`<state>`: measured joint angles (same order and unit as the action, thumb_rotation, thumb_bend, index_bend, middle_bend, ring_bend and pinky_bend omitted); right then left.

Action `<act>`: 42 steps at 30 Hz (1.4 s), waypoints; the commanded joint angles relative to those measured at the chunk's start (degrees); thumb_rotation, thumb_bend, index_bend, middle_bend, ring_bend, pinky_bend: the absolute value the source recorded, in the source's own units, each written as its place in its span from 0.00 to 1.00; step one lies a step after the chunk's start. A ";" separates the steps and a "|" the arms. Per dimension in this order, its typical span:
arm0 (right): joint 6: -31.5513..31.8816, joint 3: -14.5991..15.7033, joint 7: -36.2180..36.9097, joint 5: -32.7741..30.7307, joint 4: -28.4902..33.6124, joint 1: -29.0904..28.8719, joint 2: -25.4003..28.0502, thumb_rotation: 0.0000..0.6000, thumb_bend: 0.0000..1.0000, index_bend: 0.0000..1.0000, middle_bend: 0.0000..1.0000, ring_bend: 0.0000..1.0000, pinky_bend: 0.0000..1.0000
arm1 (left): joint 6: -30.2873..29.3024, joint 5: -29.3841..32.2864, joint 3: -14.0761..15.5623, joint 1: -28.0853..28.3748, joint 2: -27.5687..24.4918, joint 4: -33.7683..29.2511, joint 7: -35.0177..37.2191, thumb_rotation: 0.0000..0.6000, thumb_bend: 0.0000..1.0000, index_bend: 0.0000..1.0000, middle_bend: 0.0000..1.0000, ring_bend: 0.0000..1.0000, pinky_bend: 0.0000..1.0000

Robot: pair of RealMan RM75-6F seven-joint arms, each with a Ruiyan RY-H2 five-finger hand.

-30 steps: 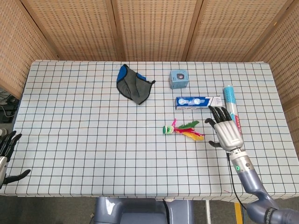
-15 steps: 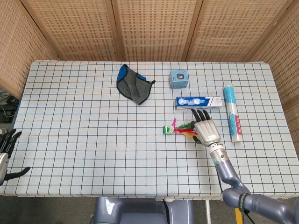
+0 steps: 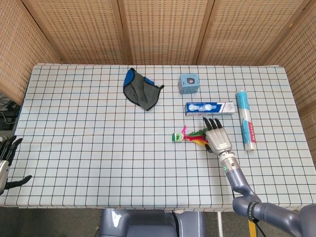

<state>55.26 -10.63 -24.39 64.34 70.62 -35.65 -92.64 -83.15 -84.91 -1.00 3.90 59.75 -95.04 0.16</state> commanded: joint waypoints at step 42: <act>9.99 -2.81 -11.99 10.13 13.13 -4.02 10.15 1.00 0.71 0.82 0.16 0.00 0.03 | -0.63 -0.95 0.46 -0.28 -0.54 -0.15 1.25 1.00 0.00 0.00 0.00 0.00 0.00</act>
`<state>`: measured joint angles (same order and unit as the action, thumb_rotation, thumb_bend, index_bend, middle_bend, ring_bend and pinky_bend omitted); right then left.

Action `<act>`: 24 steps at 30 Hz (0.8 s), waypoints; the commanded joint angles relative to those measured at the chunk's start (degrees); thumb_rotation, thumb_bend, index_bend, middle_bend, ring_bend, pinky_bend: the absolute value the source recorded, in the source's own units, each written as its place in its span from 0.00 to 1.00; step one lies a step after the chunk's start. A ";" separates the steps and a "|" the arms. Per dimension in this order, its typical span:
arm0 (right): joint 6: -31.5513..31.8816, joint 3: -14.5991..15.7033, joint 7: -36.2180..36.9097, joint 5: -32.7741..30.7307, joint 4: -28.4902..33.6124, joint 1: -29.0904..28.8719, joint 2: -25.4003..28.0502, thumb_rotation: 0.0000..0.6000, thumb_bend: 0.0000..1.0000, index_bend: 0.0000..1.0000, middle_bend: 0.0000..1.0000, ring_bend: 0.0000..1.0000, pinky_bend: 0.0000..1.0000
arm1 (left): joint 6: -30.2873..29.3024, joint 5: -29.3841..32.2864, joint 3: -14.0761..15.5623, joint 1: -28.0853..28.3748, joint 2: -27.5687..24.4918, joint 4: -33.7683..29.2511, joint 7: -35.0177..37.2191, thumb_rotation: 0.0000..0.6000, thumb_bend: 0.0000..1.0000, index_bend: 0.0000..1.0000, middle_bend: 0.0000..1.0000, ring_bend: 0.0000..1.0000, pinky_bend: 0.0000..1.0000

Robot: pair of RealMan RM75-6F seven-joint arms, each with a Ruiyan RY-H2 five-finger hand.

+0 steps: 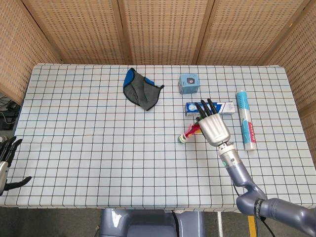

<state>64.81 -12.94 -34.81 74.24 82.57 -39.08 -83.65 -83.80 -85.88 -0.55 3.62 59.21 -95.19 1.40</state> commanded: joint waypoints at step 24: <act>3.48 5.58 -1.39 6.67 -2.97 0.42 -4.12 1.00 0.69 0.81 0.18 0.00 0.05 | -0.54 -0.67 0.30 -0.27 0.06 -0.23 -0.13 1.00 0.00 0.00 0.00 0.00 0.00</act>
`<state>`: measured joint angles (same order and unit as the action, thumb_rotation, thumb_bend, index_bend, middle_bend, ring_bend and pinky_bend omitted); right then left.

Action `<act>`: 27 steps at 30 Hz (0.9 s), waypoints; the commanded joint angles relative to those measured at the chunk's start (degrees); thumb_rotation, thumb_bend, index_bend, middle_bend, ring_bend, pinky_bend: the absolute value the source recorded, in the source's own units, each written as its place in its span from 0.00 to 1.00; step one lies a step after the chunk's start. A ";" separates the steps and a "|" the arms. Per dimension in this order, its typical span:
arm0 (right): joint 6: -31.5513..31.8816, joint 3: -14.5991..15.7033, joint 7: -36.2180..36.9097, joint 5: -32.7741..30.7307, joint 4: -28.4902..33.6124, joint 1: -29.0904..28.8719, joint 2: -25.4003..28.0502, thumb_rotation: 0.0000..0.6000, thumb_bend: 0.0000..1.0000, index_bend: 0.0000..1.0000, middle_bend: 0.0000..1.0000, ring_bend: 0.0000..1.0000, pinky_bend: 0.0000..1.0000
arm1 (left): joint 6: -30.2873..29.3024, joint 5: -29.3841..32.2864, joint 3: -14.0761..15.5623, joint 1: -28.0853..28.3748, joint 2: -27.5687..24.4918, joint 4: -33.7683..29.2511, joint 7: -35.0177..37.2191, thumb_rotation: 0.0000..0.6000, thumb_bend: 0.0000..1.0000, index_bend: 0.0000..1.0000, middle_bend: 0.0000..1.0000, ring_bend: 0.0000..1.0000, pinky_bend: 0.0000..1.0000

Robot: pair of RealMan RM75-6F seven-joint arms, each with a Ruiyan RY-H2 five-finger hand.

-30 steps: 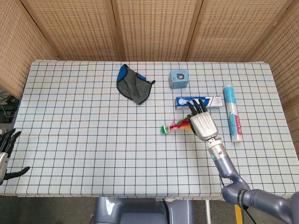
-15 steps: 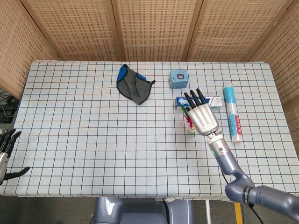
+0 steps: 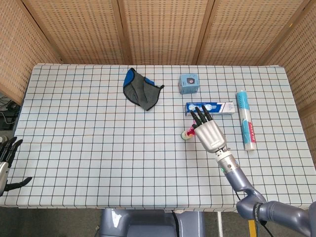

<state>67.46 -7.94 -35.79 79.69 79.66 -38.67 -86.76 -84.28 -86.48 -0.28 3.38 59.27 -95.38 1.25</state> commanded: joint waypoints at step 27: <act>16.52 2.83 21.60 2.24 19.01 17.21 19.99 1.00 0.00 0.00 0.00 0.00 0.00 | -2.54 -3.25 1.20 -1.20 -0.19 0.62 1.72 1.00 0.00 0.00 0.00 0.00 0.00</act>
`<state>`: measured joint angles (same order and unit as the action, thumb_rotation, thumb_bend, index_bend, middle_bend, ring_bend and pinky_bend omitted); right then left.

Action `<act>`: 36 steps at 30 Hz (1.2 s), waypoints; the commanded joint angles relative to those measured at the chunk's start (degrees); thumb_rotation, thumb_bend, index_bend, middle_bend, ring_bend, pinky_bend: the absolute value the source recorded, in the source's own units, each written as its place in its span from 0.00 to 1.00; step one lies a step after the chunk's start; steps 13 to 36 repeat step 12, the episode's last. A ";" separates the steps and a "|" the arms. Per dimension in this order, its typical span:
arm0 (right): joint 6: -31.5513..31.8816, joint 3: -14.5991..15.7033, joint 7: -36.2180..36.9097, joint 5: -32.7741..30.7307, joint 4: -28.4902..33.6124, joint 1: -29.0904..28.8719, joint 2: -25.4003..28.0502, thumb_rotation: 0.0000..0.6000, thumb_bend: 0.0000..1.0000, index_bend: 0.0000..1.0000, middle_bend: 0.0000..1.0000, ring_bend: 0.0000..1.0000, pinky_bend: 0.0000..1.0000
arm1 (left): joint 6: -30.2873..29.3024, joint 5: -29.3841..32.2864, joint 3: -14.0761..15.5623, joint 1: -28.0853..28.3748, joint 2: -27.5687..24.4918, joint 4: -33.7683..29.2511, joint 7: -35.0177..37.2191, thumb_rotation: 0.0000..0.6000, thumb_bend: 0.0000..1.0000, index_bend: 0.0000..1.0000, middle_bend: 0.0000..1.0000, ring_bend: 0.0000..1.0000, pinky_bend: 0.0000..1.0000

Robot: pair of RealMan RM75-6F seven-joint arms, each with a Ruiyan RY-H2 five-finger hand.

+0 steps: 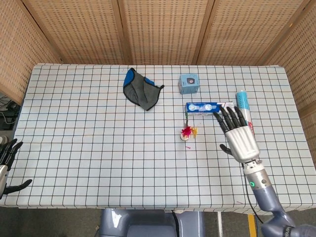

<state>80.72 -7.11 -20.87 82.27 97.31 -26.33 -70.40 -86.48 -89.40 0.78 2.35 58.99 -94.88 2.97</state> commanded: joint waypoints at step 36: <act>8.53 6.06 17.17 1.51 -6.18 13.87 3.59 1.00 0.00 0.00 0.00 0.00 0.00 | -2.72 -2.46 0.56 -1.02 0.54 0.82 0.47 1.00 0.00 0.00 0.00 0.00 0.00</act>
